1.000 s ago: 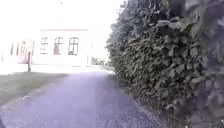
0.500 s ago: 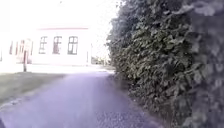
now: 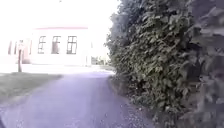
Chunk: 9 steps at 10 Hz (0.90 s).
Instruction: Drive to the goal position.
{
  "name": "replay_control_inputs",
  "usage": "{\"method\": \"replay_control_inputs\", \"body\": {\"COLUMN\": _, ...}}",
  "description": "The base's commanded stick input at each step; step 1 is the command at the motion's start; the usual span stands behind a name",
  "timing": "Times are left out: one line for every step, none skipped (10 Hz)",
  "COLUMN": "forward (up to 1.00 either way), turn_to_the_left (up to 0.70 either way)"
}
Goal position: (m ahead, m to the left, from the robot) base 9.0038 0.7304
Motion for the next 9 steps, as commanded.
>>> {"method": "replay_control_inputs", "body": {"forward": 0.62, "turn_to_the_left": 0.31}}
{"method": "replay_control_inputs", "body": {"forward": 0.62, "turn_to_the_left": 0.31}}
{"method": "replay_control_inputs", "body": {"forward": 0.62, "turn_to_the_left": 0.31}}
{"method": "replay_control_inputs", "body": {"forward": 0.62, "turn_to_the_left": 0.31}}
{"method": "replay_control_inputs", "body": {"forward": 0.62, "turn_to_the_left": 0.31}}
{"method": "replay_control_inputs", "body": {"forward": 0.62, "turn_to_the_left": 0.13}}
{"method": "replay_control_inputs", "body": {"forward": 0.62, "turn_to_the_left": 0.04}}
{"method": "replay_control_inputs", "body": {"forward": 0.62, "turn_to_the_left": 0.0}}
{"method": "replay_control_inputs", "body": {"forward": 0.62, "turn_to_the_left": 0.01}}
